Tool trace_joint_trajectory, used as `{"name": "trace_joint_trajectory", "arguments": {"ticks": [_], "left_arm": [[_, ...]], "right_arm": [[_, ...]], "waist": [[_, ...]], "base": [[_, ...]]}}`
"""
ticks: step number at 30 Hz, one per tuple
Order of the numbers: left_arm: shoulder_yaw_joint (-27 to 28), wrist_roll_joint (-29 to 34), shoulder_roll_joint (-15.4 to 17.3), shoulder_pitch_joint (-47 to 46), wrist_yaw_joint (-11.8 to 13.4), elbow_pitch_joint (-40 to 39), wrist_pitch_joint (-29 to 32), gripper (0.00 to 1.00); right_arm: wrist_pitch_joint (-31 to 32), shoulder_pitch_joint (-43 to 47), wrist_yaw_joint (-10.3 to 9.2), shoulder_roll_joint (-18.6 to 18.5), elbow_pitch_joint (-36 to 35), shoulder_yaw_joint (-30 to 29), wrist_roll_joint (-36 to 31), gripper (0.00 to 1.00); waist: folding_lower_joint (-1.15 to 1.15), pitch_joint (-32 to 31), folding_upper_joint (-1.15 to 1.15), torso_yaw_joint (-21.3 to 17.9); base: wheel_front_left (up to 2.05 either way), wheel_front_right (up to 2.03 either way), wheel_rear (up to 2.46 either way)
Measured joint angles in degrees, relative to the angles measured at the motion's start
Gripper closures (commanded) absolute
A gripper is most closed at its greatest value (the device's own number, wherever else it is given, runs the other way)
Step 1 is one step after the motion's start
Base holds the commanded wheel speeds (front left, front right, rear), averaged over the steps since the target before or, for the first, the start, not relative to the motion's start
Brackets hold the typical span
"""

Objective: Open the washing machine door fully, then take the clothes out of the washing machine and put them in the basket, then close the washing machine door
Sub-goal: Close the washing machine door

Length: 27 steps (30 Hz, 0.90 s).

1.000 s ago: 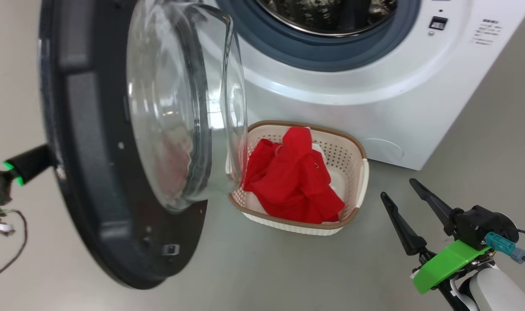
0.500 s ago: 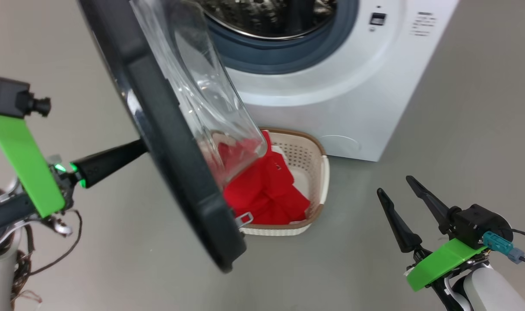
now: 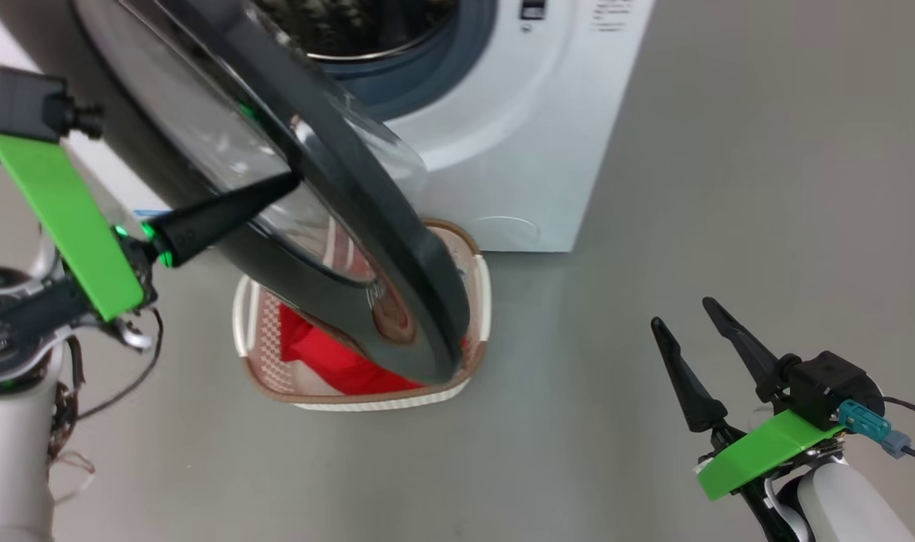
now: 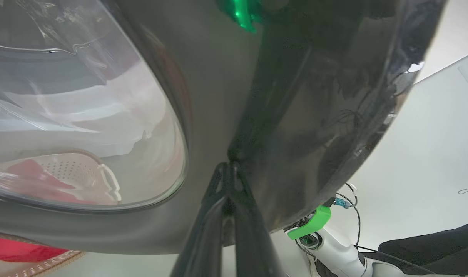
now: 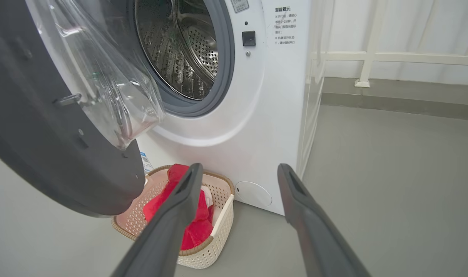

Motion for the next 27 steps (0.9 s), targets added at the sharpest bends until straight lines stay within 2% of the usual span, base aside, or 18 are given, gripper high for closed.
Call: {"name": "trace_joint_trajectory", "arguments": {"ticks": [12, 21, 27], "left_arm": [[-0.2, 3.5, -0.8, -7.7, 0.0, 6.7, -5.2, 1.0], [0.3, 5.7, 0.9, -11.8, 0.0, 12.3, -9.2, 1.0], [0.2, 6.3, 1.0, -14.2, 0.0, 15.0, -11.9, 1.0]], "right_arm": [[0.0, -0.2, 0.0, 2.1, -0.4, -0.6, -0.1, 0.0], [0.0, -1.3, 0.0, 3.2, -0.7, -1.0, -0.2, 0.0], [0.0, -1.3, 0.0, 3.6, -0.7, -1.5, -0.2, 0.0]], "waist": [[0.0, 2.8, 0.0, -7.3], [0.0, 4.6, 0.0, -11.9], [0.0, 5.6, 0.0, -13.7]], "base": [[0.0, 0.0, 0.0], [0.0, 0.0, 0.0], [0.0, 0.0, 0.0]]}}
